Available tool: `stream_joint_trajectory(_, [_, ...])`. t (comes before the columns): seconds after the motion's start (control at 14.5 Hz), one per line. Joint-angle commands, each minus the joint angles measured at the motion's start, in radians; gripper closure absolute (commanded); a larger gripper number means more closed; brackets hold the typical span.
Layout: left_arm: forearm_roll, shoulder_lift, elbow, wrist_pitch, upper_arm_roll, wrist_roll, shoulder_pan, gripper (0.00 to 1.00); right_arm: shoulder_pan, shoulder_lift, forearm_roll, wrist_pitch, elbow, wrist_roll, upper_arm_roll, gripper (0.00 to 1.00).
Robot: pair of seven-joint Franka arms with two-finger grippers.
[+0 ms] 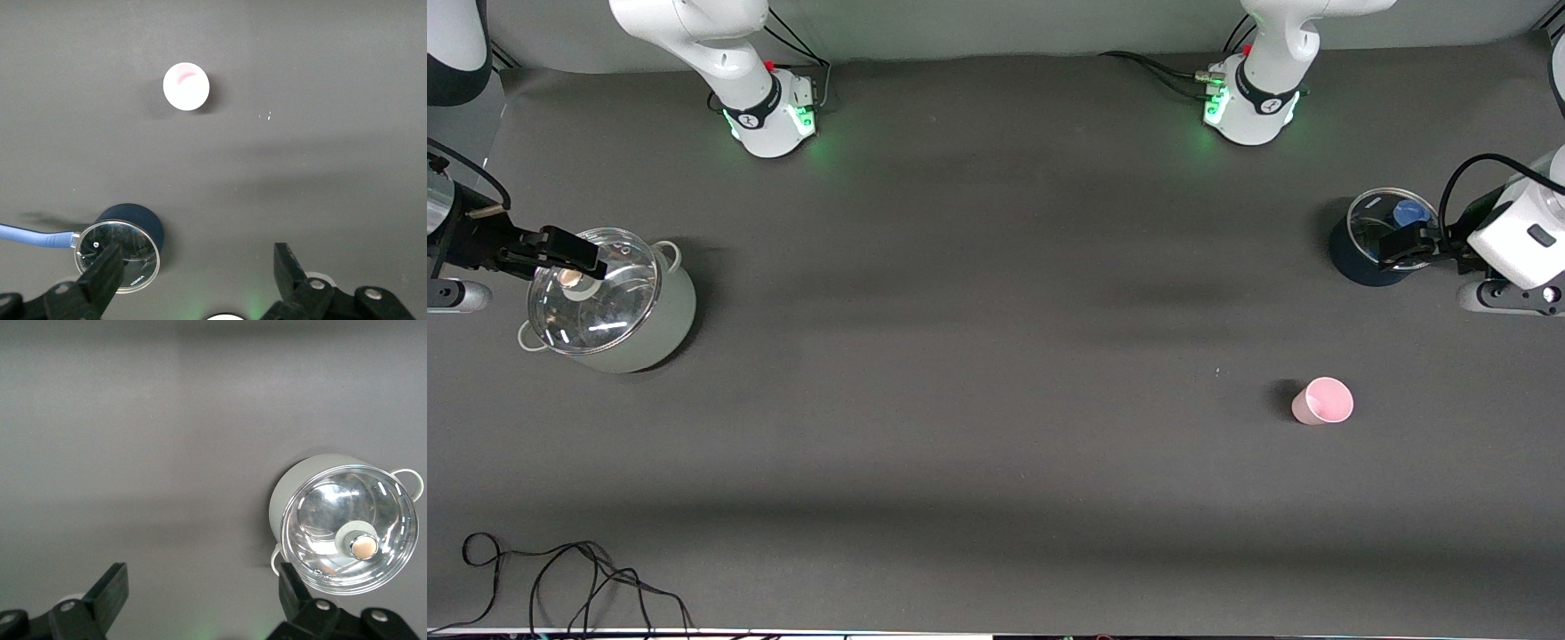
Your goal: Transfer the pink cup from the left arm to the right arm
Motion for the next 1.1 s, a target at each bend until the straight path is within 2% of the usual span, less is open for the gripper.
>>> stream_joint_trajectory(0.0, [0.015,0.002,0.007,-0.005,-0.001,0.019,-0.007,0.0,0.002,0.014,0.016,-0.012,0.024,-0.02,-0.002,0.0])
stream_joint_trajectory(0.76, [0.015,0.008,0.019,0.012,-0.001,0.023,-0.003,0.0,-0.003,0.015,0.032,-0.014,0.023,-0.019,-0.016,0.0])
stream_joint_trajectory(1.03, [0.012,0.032,0.047,0.076,0.004,0.253,0.017,0.0,-0.003,0.014,0.032,-0.014,0.021,-0.019,-0.022,0.0])
